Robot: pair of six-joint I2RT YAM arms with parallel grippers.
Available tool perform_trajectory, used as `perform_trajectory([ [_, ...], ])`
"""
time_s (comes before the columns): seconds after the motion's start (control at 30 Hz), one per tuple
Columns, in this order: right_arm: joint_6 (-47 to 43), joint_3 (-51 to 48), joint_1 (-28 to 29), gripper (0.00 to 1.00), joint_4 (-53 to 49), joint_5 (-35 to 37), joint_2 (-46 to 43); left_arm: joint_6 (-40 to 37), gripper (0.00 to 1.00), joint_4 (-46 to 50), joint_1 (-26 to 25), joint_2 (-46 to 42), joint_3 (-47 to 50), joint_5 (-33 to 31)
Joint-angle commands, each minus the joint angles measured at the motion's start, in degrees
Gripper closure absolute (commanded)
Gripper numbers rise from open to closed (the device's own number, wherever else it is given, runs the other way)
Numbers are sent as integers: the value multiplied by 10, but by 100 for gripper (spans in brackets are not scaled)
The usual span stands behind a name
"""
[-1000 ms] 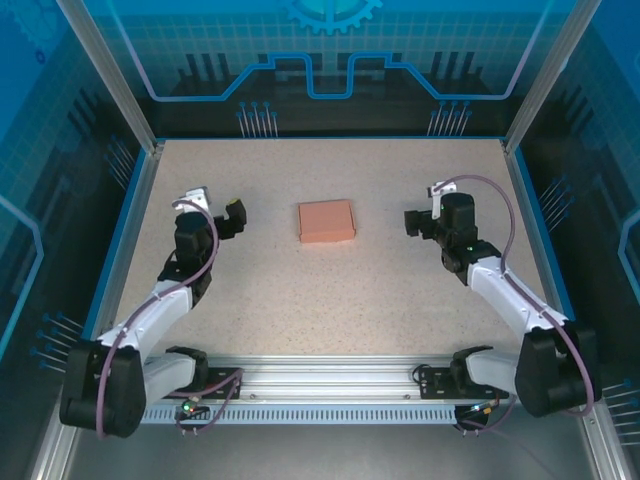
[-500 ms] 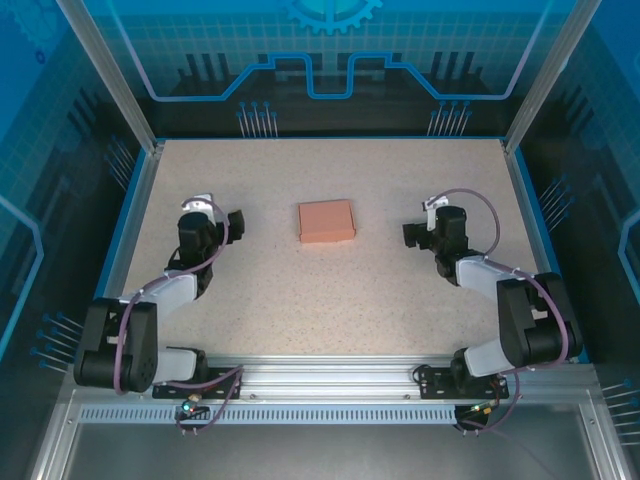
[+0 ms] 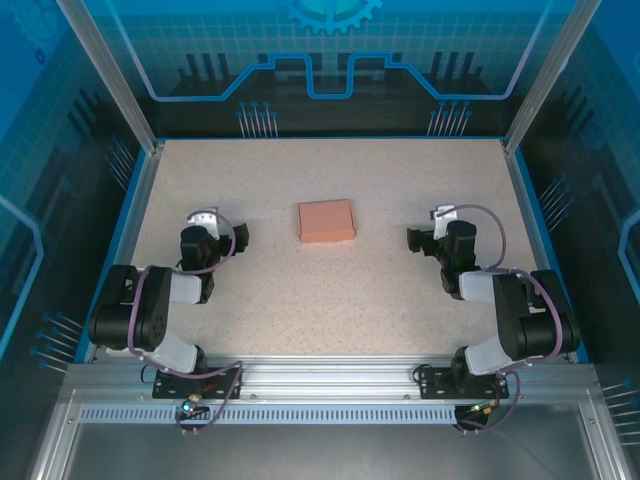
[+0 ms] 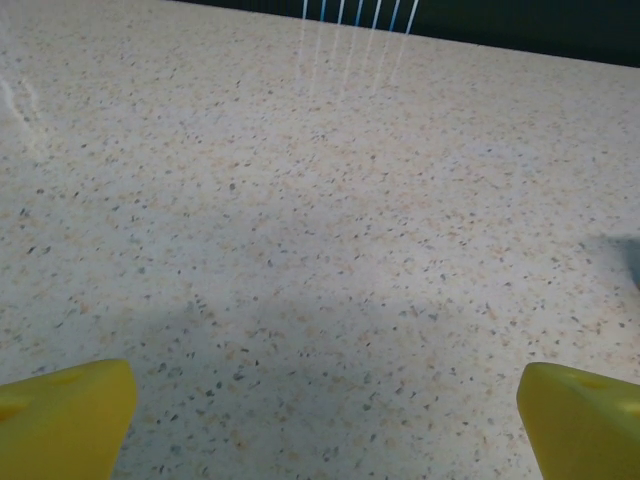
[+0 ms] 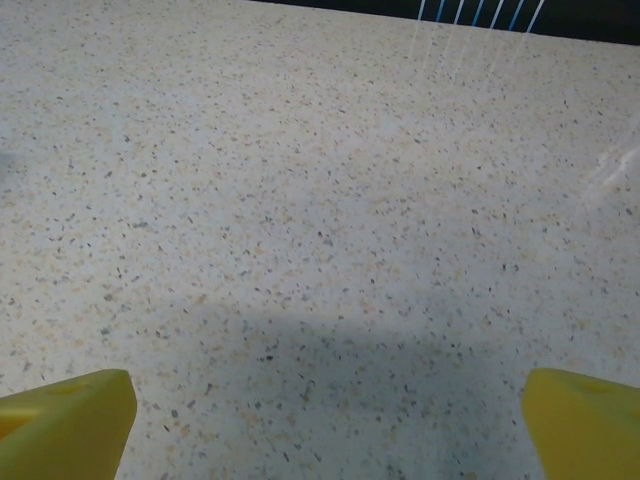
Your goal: Fold the paper box
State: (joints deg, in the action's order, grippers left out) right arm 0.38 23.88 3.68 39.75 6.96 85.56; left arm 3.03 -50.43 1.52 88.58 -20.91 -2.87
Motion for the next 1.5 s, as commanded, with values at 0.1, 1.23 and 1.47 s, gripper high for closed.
perform_trajectory([
  [0.1, -3, 6, -5, 0, 39, -27, 6, -15, 1, -32, 2, 1, -3, 19],
  [1.23, -6, 7, 0, 0, 38, -21, 7, -23, 1, -20, -7, 2, -10, 6],
  [1.47, -6, 6, 0, 0, 38, -22, 7, -24, 1, -19, -8, 1, -9, 5],
])
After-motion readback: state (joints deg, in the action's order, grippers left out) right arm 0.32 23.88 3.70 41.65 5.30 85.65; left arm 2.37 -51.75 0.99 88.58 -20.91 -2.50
